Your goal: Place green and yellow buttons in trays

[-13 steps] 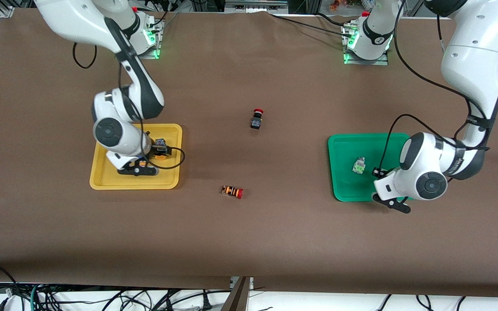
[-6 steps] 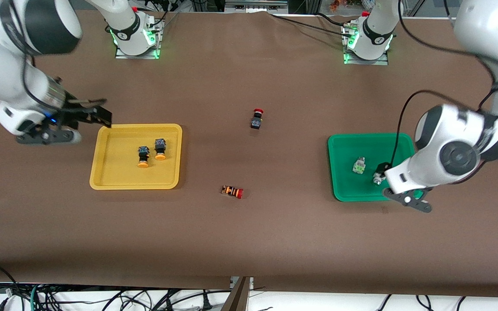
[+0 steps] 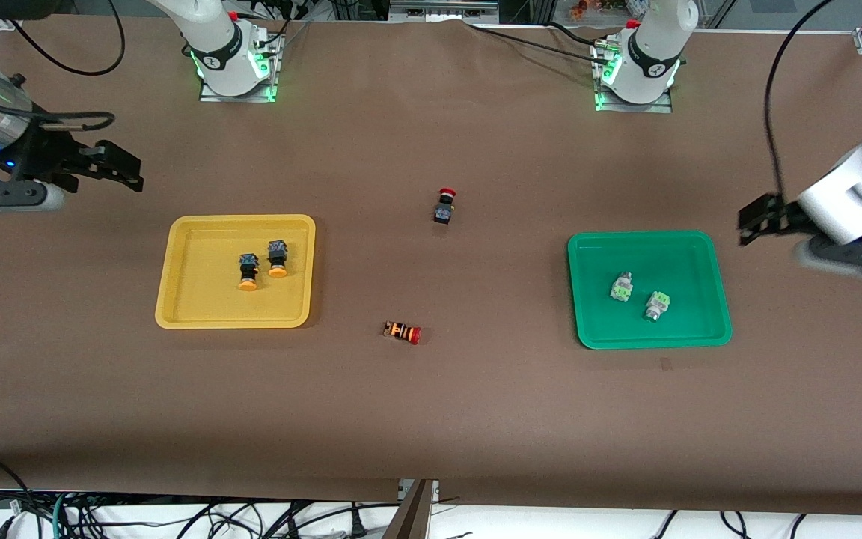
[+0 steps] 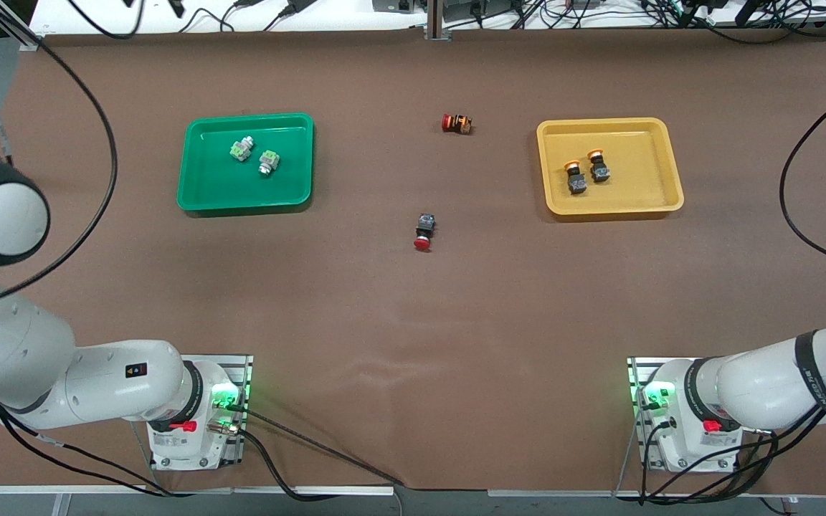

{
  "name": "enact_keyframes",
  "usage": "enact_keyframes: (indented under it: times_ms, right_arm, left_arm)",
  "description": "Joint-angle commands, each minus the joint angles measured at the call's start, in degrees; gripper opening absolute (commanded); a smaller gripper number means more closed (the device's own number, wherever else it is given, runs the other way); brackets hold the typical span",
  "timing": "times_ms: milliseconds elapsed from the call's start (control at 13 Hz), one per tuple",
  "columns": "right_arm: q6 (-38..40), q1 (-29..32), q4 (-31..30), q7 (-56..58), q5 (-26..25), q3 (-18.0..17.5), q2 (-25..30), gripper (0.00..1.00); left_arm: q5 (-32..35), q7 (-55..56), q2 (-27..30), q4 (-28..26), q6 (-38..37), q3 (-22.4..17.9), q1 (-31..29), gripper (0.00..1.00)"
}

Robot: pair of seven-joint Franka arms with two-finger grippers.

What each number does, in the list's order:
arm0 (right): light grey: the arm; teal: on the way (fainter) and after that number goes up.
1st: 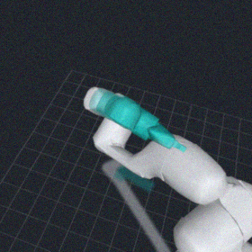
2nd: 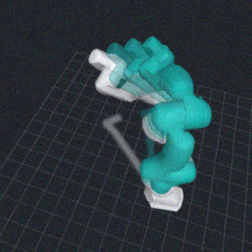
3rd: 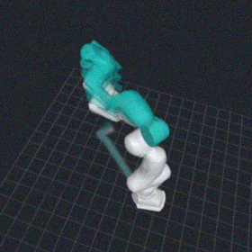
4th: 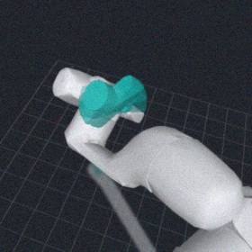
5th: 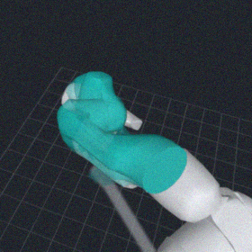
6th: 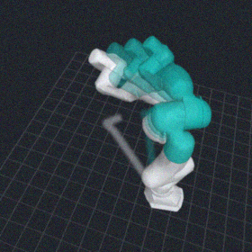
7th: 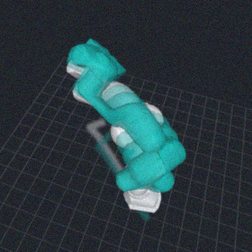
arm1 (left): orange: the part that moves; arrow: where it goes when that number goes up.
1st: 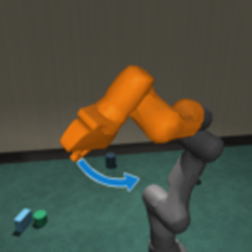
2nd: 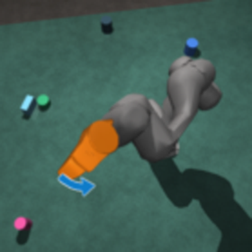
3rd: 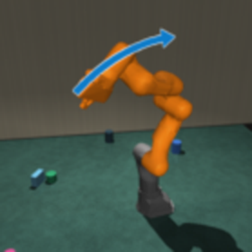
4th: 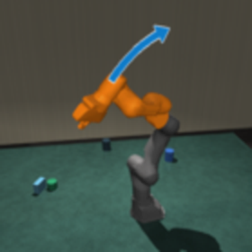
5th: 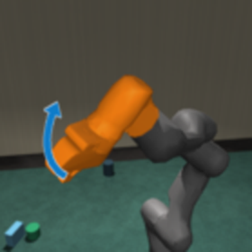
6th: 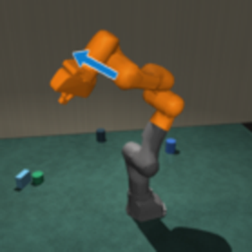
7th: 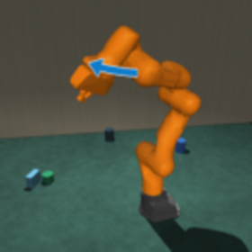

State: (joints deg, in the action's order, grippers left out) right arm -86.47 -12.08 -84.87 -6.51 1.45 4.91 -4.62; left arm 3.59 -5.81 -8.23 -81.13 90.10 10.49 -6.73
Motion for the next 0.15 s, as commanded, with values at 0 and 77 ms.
enact_keyframes:
  times_ms: [0, 77]
  right_arm:
    - [1.65, 0.13, 0.94, 0.53, -0.49, -0.26, -0.12, 1.0]
    - [1.57, 0.13, 0.94, 0.44, -0.66, -0.34, -0.12, 1.0]
  left_arm:
    - [-2.63, 0.98, 8.32, -10.18, 1.4, -9.34, 7.42, 1.0]
    - [-2.63, 0.89, 8.23, -10.19, 1.4, -9.52, 7.35, 1.0]
